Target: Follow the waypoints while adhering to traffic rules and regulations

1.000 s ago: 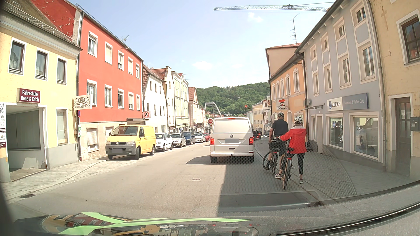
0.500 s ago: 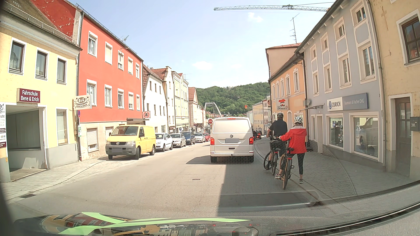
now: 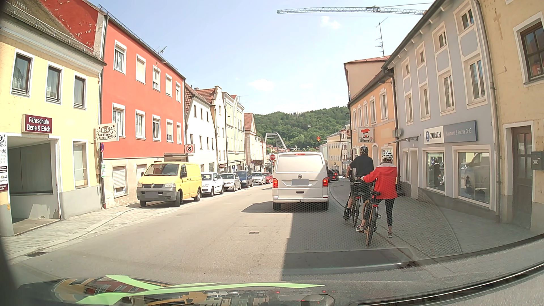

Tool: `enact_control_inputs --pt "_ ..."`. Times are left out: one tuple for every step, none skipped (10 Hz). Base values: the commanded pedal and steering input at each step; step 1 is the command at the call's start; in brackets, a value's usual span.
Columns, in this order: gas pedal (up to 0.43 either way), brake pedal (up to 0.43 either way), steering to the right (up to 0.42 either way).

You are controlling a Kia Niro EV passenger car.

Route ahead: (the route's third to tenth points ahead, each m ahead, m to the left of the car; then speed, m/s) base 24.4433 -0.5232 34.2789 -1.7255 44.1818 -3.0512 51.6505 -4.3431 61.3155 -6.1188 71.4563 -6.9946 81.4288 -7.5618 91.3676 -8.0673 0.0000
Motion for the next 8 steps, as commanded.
enact_control_inputs --pt "0.0 0.293 -0.003" --pt "0.0 0.299 -0.003" --pt "0.0 0.293 -0.003" --pt "0.0 0.293 -0.003" --pt "0.0 0.287 -0.003" --pt "0.0 0.262 -0.003" --pt "0.0 0.238 -0.003" --pt "0.0 0.189 -0.003"
